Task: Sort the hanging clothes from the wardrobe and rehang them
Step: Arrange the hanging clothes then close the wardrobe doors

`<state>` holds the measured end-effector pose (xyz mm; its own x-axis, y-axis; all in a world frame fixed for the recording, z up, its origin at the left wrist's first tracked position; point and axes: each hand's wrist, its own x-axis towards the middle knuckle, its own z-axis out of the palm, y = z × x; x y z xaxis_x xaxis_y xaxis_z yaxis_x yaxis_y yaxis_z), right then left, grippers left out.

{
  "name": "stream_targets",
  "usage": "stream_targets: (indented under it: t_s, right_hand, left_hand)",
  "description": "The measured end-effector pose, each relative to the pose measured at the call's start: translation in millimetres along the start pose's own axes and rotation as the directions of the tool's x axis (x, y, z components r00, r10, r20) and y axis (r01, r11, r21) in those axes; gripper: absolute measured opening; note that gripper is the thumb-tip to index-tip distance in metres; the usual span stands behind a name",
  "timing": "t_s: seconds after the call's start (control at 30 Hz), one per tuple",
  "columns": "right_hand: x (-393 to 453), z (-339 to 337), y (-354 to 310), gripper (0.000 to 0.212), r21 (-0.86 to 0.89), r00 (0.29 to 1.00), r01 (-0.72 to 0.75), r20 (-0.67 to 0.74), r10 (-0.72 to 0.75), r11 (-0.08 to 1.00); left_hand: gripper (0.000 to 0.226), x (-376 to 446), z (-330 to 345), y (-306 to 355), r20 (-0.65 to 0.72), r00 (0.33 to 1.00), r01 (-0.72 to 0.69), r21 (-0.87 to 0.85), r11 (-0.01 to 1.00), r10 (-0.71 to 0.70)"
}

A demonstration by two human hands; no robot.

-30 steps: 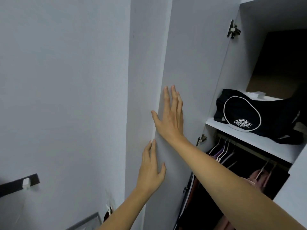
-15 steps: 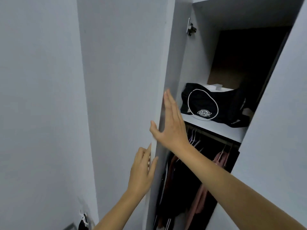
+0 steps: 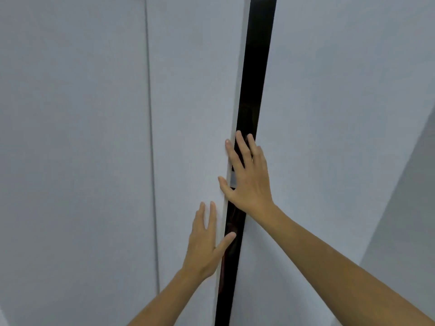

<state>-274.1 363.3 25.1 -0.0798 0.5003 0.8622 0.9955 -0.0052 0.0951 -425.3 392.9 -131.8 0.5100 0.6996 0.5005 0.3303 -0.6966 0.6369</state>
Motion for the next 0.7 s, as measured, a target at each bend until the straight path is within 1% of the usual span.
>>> stream_targets:
  t_s: [0.07, 0.13, 0.27, 0.4, 0.6, 0.7]
  right_hand:
    - [2, -1, 19, 0.091, -0.099, 0.999, 0.000, 0.035, 0.003, 0.995]
    - [4, 1, 31, 0.092, -0.168, 0.998, 0.003, 0.068, 0.009, 0.986]
    - [4, 7, 50, 0.095, -0.245, 0.992, -0.047, 0.103, 0.074, 0.968]
    - [10, 19, 69, 0.102, -0.334, 0.981, -0.099, 0.124, 0.148, 0.937]
    - [16, 38, 84, 0.103, -0.379, 0.968, -0.139, 0.142, 0.206, 0.915]
    - [17, 47, 88, 0.105, -0.407, 0.962, -0.155, 0.146, 0.232, 0.900]
  left_hand:
    - [0.099, 18, 22, 4, 0.007, 1.000, 0.022, 0.068, 0.997, -0.023]
    - [0.104, 32, 42, 9, 0.001, 0.998, 0.064, 0.175, 0.982, -0.066]
    - [0.107, 54, 69, 20, 0.019, 0.991, 0.118, 0.322, 0.939, -0.131]
    - [0.107, 73, 80, 22, 0.070, 0.988, 0.109, 0.338, 0.935, -0.140]
    - [0.106, 91, 92, 17, 0.107, 0.984, 0.079, 0.467, 0.881, -0.145]
    - [0.107, 101, 98, 17, 0.118, 0.979, 0.089, 0.491, 0.867, -0.167]
